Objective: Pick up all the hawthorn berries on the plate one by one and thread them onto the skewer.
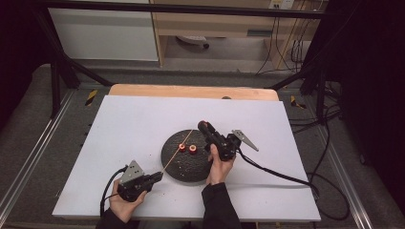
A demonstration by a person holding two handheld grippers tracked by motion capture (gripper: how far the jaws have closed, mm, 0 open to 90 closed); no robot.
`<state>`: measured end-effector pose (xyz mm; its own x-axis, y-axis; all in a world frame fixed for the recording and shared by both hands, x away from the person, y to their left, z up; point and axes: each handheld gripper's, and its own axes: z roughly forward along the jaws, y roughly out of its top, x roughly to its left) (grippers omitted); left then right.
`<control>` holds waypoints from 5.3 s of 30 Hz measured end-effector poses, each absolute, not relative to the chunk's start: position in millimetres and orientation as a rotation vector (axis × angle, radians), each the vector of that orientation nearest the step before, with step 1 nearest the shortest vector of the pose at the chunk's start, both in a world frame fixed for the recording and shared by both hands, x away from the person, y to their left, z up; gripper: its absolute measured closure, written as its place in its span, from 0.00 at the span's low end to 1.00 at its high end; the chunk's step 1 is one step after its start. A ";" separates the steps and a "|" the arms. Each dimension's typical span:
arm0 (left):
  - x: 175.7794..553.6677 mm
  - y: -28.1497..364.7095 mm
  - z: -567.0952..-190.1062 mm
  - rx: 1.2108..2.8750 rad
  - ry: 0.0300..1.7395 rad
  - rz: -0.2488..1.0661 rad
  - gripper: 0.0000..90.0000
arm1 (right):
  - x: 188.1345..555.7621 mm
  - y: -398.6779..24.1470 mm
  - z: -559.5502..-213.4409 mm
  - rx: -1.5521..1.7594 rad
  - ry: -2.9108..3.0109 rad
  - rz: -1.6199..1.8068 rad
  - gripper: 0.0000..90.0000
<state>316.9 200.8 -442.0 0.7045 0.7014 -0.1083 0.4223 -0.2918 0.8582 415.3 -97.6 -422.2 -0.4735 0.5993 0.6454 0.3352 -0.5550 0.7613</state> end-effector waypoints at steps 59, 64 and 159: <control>334.7 142.5 -419.9 1.854 0.934 0.358 0.98 | 400.8 -91.5 -430.4 1.475 1.379 2.223 0.69; 343.8 136.2 -413.5 1.857 0.913 0.357 0.98 | 398.8 -92.7 -428.4 1.469 1.393 2.223 0.69; 323.0 240.7 -435.7 2.018 0.881 0.352 0.98 | 419.8 -110.3 -393.2 1.161 2.489 1.160 0.04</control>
<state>323.0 240.7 -435.7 0.7082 0.7013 -0.0817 0.4516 -0.3611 0.8159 419.8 -110.3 -393.2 -0.6858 0.7082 0.1680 0.5839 0.3976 0.7078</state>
